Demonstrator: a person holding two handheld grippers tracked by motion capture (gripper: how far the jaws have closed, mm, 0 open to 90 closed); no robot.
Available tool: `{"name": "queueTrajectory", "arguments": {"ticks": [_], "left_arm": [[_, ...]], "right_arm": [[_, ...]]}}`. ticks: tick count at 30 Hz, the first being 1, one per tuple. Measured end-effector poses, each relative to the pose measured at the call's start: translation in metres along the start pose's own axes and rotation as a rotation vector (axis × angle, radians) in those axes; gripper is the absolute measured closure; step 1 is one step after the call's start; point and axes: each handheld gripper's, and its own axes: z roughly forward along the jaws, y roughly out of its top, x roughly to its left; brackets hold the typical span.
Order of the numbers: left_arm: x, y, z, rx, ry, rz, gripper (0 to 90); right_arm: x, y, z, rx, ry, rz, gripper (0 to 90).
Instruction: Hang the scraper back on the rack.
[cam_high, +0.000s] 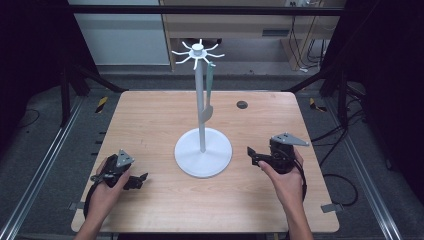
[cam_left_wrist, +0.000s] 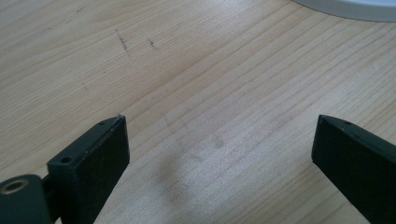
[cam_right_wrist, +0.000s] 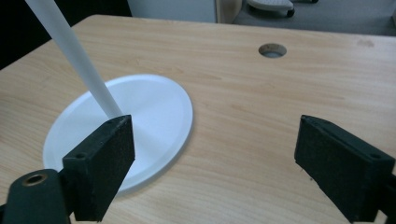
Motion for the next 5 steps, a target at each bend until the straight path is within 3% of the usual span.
{"name": "queueTrajectory", "arguments": {"ticks": [5], "left_arm": [[0.001, 0.0, 0.0, -0.002, 0.0, -0.002, 4.0]], "right_arm": [[-0.006, -0.015, 0.005, 0.011, 0.019, 0.008, 10.4]]}}
